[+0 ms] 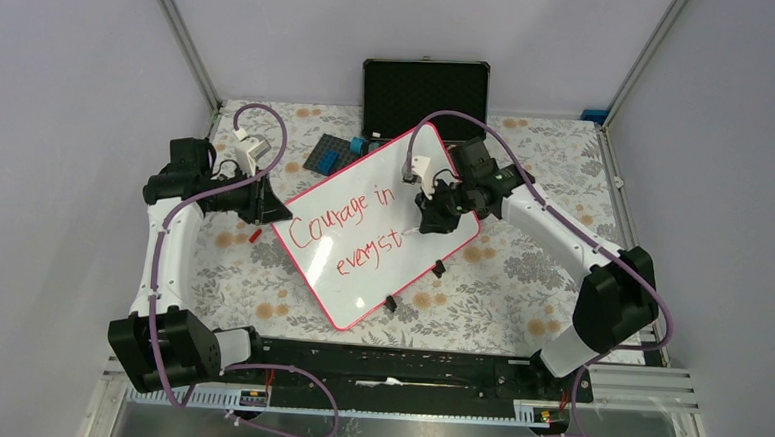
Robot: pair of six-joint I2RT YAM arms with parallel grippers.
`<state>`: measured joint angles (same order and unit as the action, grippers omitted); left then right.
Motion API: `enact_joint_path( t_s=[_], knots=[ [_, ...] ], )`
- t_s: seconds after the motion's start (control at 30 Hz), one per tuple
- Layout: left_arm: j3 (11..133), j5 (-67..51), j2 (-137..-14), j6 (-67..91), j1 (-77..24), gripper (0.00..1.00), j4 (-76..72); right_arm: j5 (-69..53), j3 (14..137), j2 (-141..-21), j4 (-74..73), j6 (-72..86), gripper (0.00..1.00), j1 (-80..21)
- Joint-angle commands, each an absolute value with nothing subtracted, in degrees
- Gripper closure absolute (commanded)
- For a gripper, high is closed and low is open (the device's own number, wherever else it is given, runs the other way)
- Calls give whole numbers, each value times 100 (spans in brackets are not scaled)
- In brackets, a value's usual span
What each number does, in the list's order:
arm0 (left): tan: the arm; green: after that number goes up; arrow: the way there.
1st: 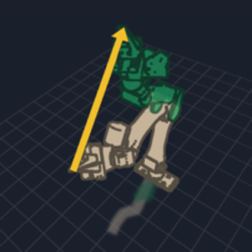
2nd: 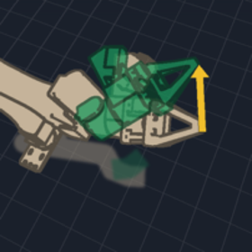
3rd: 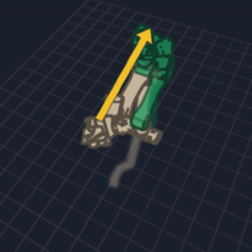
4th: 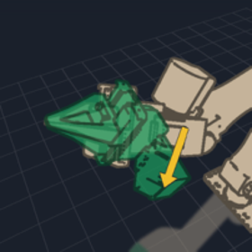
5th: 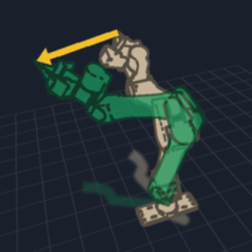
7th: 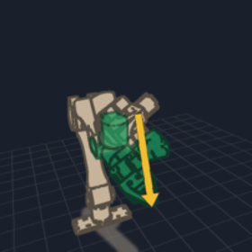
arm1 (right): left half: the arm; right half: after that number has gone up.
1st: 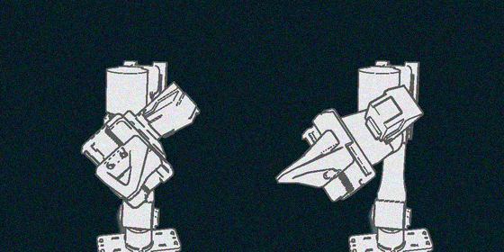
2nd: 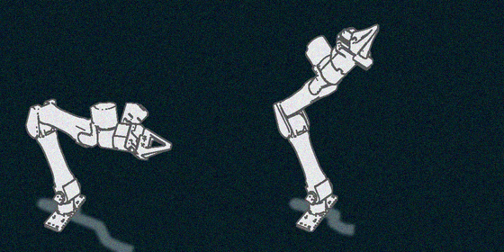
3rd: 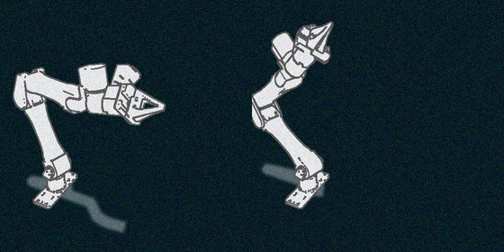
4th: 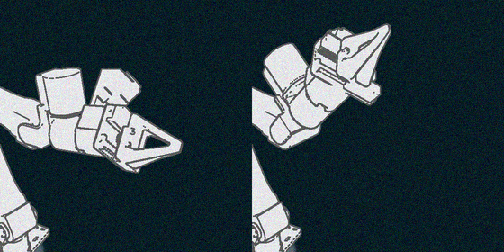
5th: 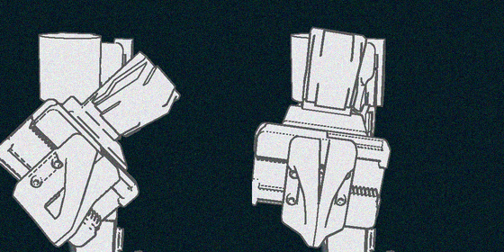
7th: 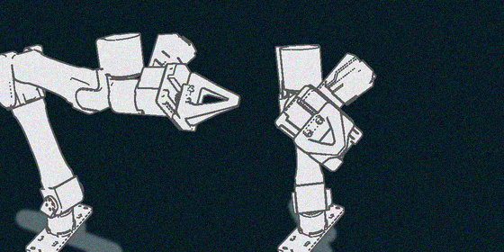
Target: Write a sentence on the whiteboard
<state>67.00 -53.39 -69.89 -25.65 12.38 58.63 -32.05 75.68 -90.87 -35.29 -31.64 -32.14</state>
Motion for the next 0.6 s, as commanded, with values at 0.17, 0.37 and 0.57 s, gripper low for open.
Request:
enact_joint_path(
  t_s=[0.17, 0.37, 0.57],
  knots=[
    [6628, -5168, -7074, -2781, 1198, 98, 5716, -2762, 7710, -9212, -3448, -3232, 100, -3252],
    [6623, -5163, -7079, -2792, 1204, 98, 5720, -2654, 7785, -9179, -3462, -3285, 100, -3130],
    [6621, -5164, -7079, -2796, 1204, 98, 5715, -2588, 7869, -9181, -3464, -3344, 100, -3062]
  ],
)
